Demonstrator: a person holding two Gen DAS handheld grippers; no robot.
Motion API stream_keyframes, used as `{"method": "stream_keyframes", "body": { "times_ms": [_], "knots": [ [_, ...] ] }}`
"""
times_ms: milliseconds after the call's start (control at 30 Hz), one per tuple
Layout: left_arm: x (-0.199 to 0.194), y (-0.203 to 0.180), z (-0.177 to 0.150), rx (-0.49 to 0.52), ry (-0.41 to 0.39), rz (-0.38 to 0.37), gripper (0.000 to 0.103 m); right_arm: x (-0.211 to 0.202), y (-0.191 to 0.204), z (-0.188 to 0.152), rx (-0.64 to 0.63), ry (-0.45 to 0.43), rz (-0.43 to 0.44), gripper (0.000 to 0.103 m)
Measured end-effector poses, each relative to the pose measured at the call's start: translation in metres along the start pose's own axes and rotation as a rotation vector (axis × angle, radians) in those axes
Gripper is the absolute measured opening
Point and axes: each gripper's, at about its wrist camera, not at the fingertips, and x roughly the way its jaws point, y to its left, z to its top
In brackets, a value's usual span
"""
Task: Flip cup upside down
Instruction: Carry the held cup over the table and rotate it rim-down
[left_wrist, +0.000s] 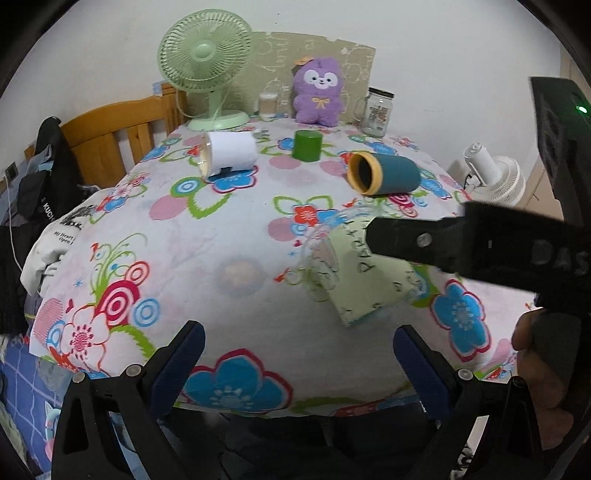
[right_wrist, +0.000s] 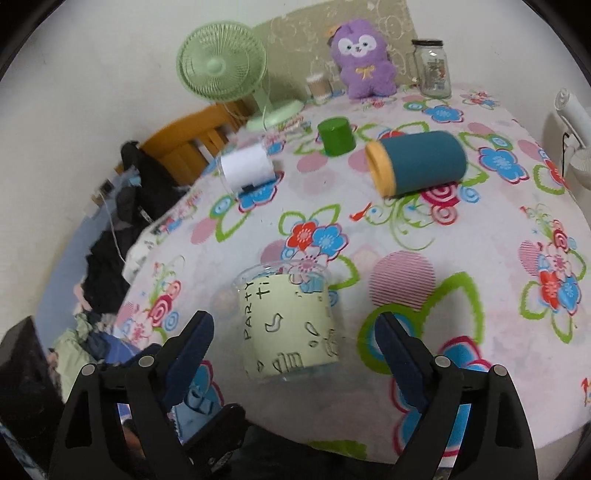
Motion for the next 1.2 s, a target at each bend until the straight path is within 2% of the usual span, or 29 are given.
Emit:
{"method": "stream_keyframes", "body": {
  "times_ms": [200,333,433,633,833,933,1067,1200],
  "knots": [
    [-0.007,-0.034,0.007,-0.002,-0.064,-0.034,0.103,-0.047,-0.040,0.002,0.046,-0.135,0.007,0.091],
    [0.001,-0.056,0.006,-0.001,-0.109,-0.025,0.103,-0.063,-0.066,-0.002,0.072,-0.183,0.006,0.091],
    [0.011,-0.068,0.005,0.000,-0.145,0.015,0.103,-0.062,-0.083,-0.006,0.095,-0.173,0.003,0.091],
    [0.032,-0.078,0.001,-0.002,-0.157,0.098,0.103,-0.053,-0.107,-0.011,0.140,-0.137,0.021,0.091],
    [0.038,-0.076,-0.002,-0.008,-0.187,0.140,0.099,-0.048,-0.116,-0.012,0.139,-0.129,0.015,0.091],
    [0.041,-0.077,-0.002,0.008,-0.194,0.155,0.090,-0.044,-0.120,-0.013,0.151,-0.115,0.024,0.091],
    [0.046,-0.076,-0.002,0.026,-0.186,0.162,0.069,-0.041,-0.123,-0.013,0.159,-0.105,0.025,0.091],
    [0.048,-0.074,-0.002,0.031,-0.181,0.153,0.065,-0.038,-0.123,-0.013,0.167,-0.098,0.023,0.091]
  ]
}}
